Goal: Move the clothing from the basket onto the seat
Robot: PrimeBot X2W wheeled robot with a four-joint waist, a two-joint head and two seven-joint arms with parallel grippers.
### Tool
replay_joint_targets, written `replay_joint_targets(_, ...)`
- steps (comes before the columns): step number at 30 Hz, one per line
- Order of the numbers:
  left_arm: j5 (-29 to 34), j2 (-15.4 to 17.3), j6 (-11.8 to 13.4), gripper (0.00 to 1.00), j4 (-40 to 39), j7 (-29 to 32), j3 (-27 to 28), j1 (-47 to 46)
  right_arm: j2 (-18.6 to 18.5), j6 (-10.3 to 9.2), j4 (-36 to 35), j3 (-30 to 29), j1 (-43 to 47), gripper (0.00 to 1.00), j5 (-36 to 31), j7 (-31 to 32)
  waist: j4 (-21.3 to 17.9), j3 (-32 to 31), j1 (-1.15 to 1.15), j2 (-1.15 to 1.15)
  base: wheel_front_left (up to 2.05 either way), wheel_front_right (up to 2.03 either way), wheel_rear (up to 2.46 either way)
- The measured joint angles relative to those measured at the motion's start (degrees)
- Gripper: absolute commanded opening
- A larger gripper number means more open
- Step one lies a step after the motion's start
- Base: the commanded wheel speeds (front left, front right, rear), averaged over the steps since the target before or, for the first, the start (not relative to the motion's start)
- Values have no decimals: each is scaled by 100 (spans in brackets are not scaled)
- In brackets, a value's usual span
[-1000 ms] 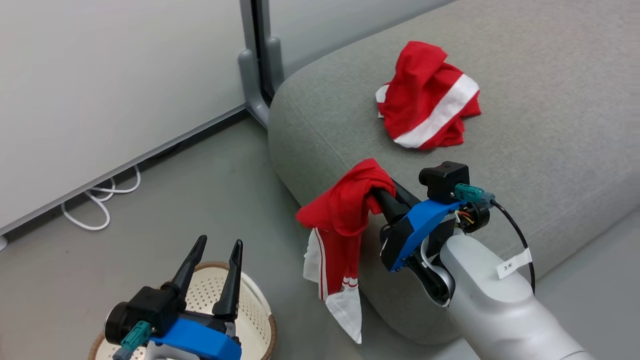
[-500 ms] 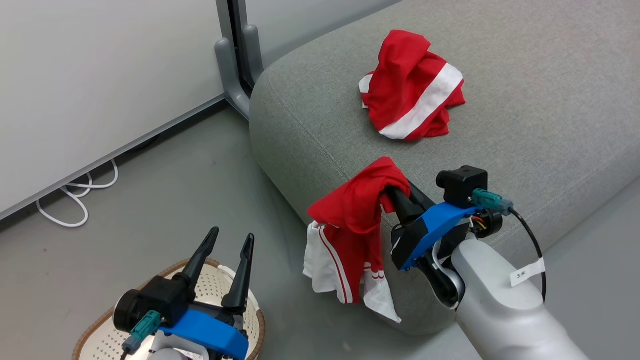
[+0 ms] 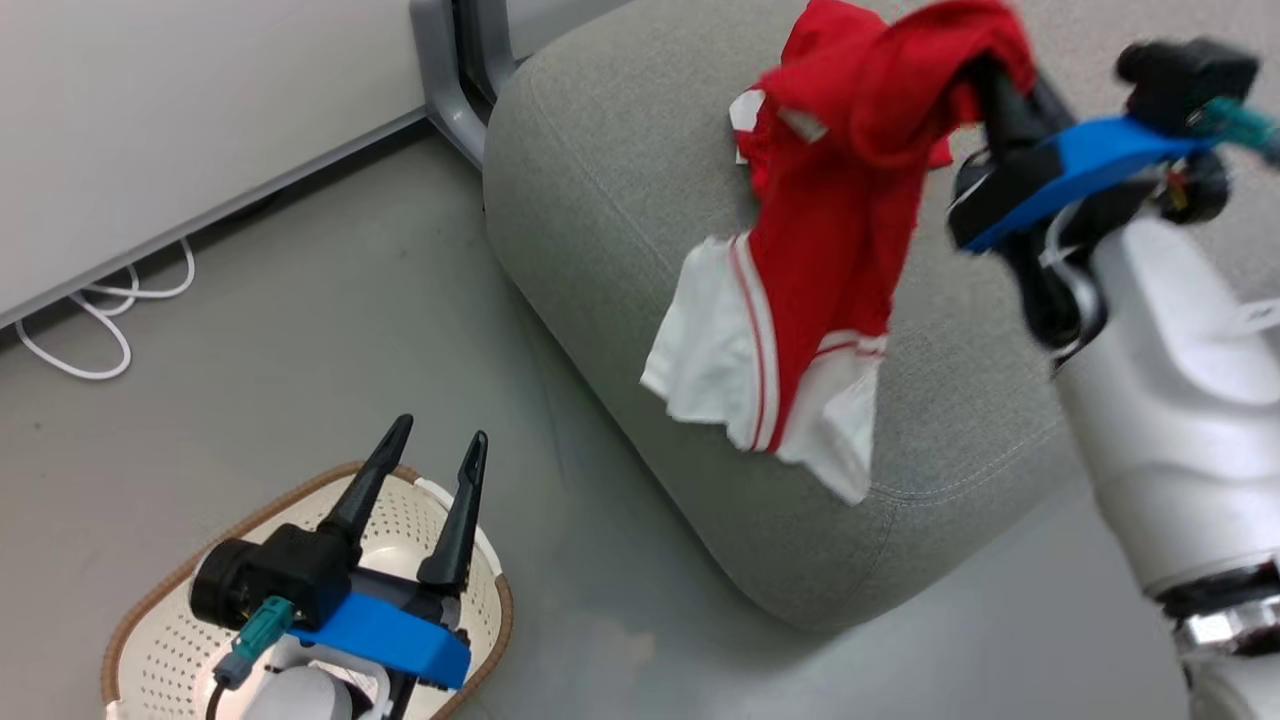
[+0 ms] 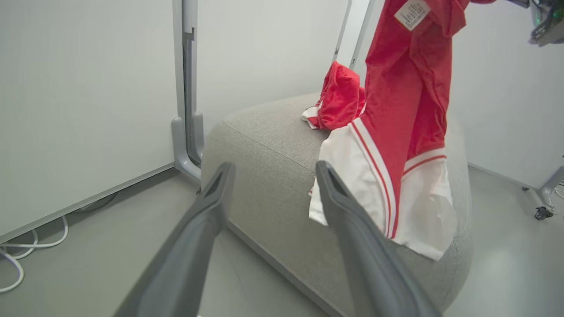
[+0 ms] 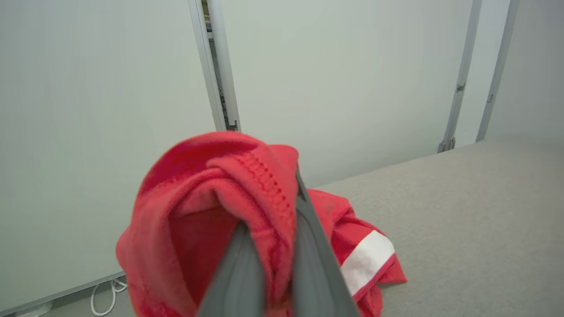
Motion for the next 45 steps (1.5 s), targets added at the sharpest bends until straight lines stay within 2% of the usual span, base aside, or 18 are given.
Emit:
replay_joint_targets(9,80,302,0,100,-301,0,-97,-511,-910,0,-137,-1496,-1195,0,-766,304,264,700,1,0,0,0,0)
replay_joint_targets(14,132,560,0,100,-494,0,-224,-860,-1133,0,-118,-2174,-1311,0,-822,336,447,1218,0,0,0,0,0)
replay_joint_targets(20,187,790,0,100,-621,3,-269,-1128,-1006,0,292,-2691,-1096,0,-927,81,652,1846,1,0,0,0,0)
replay_joint_targets(25,253,891,0,100,-750,88,-381,-1335,-730,0,875,-2944,-853,0,-1042,-172,858,2306,1,0,0,0,0)
replay_joint_targets(32,274,968,2,100,-827,129,-396,-1424,-634,0,1221,-3077,-832,0,-1176,-302,1010,2528,0,0,0,0,0)
replay_joint_targets(33,272,968,5,100,-827,129,-394,-1428,-627,0,1240,-3083,-837,30,-1206,-318,1013,2526,1,0,0,0,0)
replay_joint_targets(34,271,967,23,100,-824,129,-392,-1432,-613,0,1262,-3082,-848,75,-1235,-323,1013,2518,0,0,0,0,0)
replay_joint_targets(35,269,967,30,100,-815,126,-391,-1432,-595,0,1282,-3078,-855,100,-1258,-325,1011,2506,0,0,0,0,0)
replay_joint_targets(45,129,765,62,100,-588,37,-389,-1428,-554,0,1271,-2786,-725,100,-1688,-342,1053,2221,0,0,0,0,0)
